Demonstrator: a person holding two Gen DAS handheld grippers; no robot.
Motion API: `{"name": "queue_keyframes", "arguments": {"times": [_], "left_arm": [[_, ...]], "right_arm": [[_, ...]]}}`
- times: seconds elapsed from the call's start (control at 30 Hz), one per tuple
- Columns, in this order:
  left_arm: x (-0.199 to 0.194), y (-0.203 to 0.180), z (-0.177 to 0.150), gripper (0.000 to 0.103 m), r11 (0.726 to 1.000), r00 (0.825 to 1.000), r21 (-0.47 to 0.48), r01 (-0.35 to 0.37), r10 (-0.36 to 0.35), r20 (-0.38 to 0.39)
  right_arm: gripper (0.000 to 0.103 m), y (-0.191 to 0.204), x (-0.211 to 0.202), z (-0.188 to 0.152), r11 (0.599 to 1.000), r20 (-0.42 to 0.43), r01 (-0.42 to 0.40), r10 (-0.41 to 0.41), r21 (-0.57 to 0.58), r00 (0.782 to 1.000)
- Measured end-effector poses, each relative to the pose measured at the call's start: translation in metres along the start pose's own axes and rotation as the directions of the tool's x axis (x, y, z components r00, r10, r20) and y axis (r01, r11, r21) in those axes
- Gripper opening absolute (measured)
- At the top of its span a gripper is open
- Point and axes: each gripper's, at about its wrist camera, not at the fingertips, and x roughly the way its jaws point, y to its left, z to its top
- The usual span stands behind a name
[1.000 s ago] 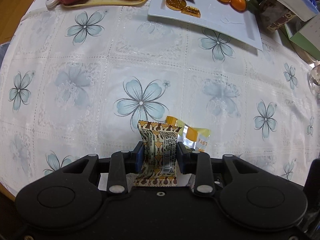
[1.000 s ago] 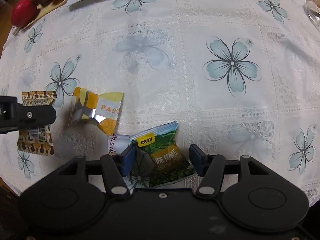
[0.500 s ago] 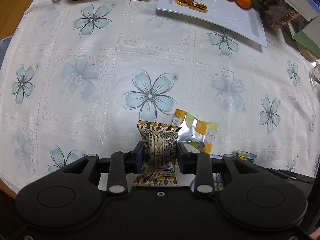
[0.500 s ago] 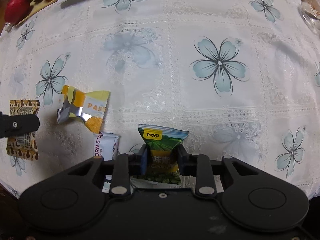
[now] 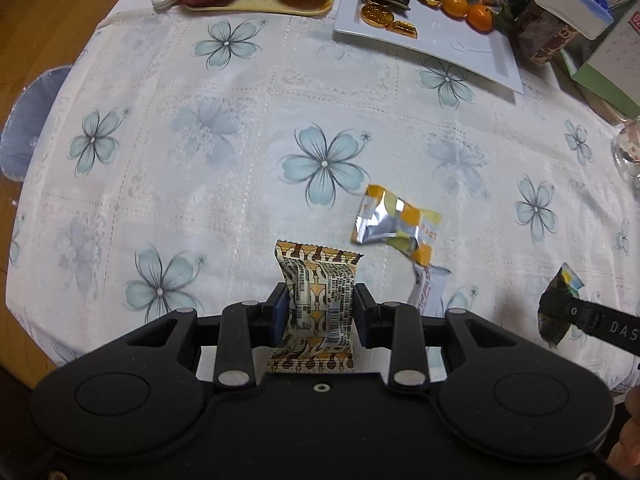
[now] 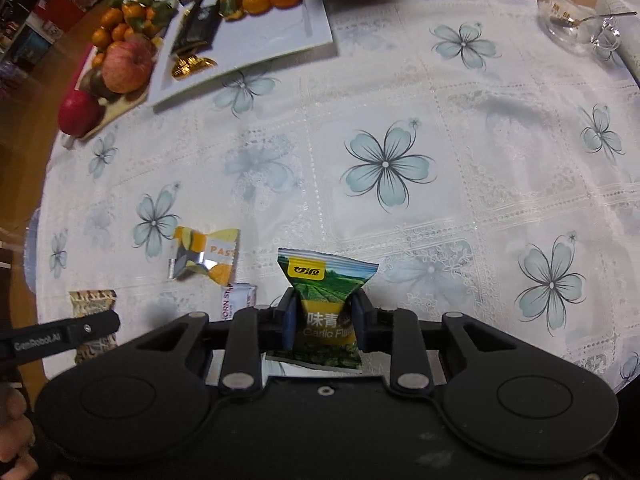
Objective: Organize snacks
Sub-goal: 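Carry both snacks over the gold tray and open both tools to drop them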
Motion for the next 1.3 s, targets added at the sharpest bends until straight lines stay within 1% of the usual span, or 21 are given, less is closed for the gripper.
{"name": "queue_keyframes", "arguments": {"times": [0.1, 0.17, 0.23, 0.33, 0.4, 0.5, 0.63, 0.73, 0.83, 0.97, 1.1, 1.2, 1.3], "left_arm": [[-0.008, 0.009, -0.035, 0.042, 0.999, 0.999, -0.015, 0.037, -0.037, -0.011], [-0.012, 0.011, -0.059, 0.042, 0.999, 0.999, -0.024, 0.044, -0.044, -0.013], [-0.017, 0.008, -0.082, 0.042, 0.999, 1.000, -0.028, 0.029, -0.030, -0.010], [-0.025, 0.004, -0.112, 0.042, 0.999, 1.000, -0.028, 0.028, -0.028, -0.004], [-0.029, 0.000, -0.131, 0.042, 1.000, 1.000, -0.018, 0.023, -0.023, 0.008], [-0.035, -0.006, -0.160, 0.042, 1.000, 0.999, 0.003, 0.012, -0.012, 0.033], [-0.038, -0.005, -0.196, 0.042, 0.997, 0.996, 0.011, 0.072, -0.072, 0.057], [-0.038, -0.006, -0.221, 0.042, 0.996, 0.992, 0.026, 0.091, -0.093, 0.082], [-0.037, -0.006, -0.242, 0.042, 0.993, 0.987, 0.044, 0.114, -0.118, 0.108], [-0.034, -0.006, -0.262, 0.042, 0.986, 0.975, 0.073, 0.151, -0.161, 0.152], [-0.030, -0.006, -0.277, 0.042, 0.985, 0.968, 0.111, 0.135, -0.155, 0.199], [-0.025, -0.007, -0.287, 0.042, 0.984, 0.970, 0.138, 0.112, -0.138, 0.202], [-0.019, -0.004, -0.293, 0.042, 0.981, 0.972, 0.147, 0.130, -0.155, 0.179]], "right_arm": [[0.029, -0.005, -0.026, -0.020, 0.999, 0.068, -0.035, 0.035, -0.007, 0.997], [0.029, -0.010, -0.039, -0.038, 0.998, 0.103, -0.056, 0.056, -0.001, 0.993], [0.029, -0.018, -0.048, -0.056, 0.997, 0.111, -0.080, 0.078, 0.009, 0.991], [0.029, -0.025, -0.049, -0.086, 0.994, 0.101, -0.102, 0.098, 0.036, 0.990], [0.029, -0.030, -0.049, -0.106, 0.994, 0.101, -0.097, 0.091, 0.050, 0.991], [0.029, -0.036, -0.054, -0.137, 0.994, 0.129, -0.093, 0.084, 0.058, 0.988], [0.029, -0.043, -0.065, -0.177, 0.991, 0.170, -0.128, 0.119, 0.041, 0.978], [0.029, -0.050, -0.074, -0.210, 0.989, 0.205, -0.142, 0.129, 0.050, 0.970], [0.029, -0.057, -0.076, -0.236, 0.985, 0.209, -0.153, 0.134, 0.077, 0.969], [0.029, -0.059, -0.076, -0.263, 0.984, 0.203, -0.145, 0.123, 0.101, 0.971], [0.029, -0.053, -0.077, -0.282, 0.988, 0.199, -0.107, 0.083, 0.114, 0.977], [0.029, -0.046, -0.075, -0.293, 0.992, 0.186, -0.054, 0.032, 0.114, 0.982], [0.029, -0.045, -0.074, -0.300, 0.995, 0.187, -0.016, -0.003, 0.099, 0.982]]}}
